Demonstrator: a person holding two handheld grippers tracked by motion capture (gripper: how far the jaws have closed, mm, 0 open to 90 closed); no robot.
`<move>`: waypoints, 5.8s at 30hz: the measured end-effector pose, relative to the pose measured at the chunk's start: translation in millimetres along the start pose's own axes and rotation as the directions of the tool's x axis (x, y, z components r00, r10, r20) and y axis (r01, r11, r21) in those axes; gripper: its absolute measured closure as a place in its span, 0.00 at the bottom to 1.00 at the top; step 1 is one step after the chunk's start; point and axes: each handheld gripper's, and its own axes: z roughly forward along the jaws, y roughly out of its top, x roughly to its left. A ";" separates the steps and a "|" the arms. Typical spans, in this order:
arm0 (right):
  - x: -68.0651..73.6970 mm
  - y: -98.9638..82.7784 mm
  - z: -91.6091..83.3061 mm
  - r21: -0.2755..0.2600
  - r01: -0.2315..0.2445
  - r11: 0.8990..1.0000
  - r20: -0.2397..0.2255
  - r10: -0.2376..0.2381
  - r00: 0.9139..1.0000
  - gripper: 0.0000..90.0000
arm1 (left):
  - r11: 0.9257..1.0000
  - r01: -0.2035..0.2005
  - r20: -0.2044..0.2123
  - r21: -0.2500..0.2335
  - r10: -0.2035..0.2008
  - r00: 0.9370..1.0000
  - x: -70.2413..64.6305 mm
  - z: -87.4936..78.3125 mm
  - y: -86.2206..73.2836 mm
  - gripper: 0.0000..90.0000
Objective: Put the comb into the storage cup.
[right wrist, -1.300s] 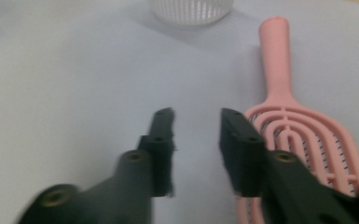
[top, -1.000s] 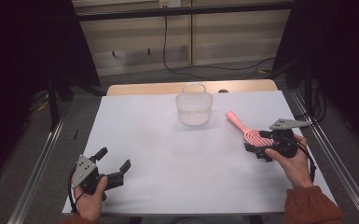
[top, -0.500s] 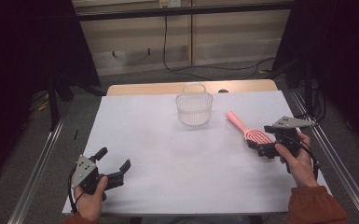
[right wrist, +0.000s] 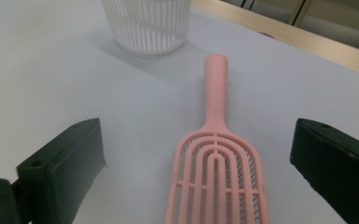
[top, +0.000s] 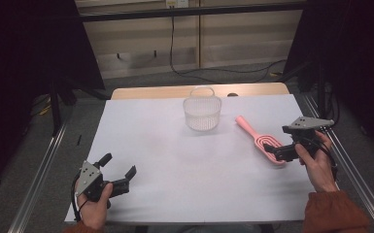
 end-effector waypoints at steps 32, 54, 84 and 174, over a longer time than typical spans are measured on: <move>-31.2 12.0 57.9 0.409 -0.050 0.911 -0.072 0.087 0.994 0.07 | 1.000 0.001 -0.001 0.006 -0.001 1.000 0.5 -0.1 -0.3 0.03; -28.5 18.8 87.8 0.574 -0.021 0.819 -0.061 0.068 0.996 0.10 | 1.000 0.000 0.000 -0.003 0.000 1.000 1.2 -1.4 0.3 0.03; -22.0 17.3 100.6 0.654 -0.031 0.756 -0.004 0.044 0.999 0.20 | 1.000 0.004 0.002 -0.001 -0.004 1.000 1.0 -0.7 0.0 0.03; -21.8 17.3 85.3 0.634 -0.003 0.773 0.005 -0.001 1.000 0.22 | 1.000 0.003 0.005 0.008 -0.003 1.000 0.5 0.4 -0.4 0.03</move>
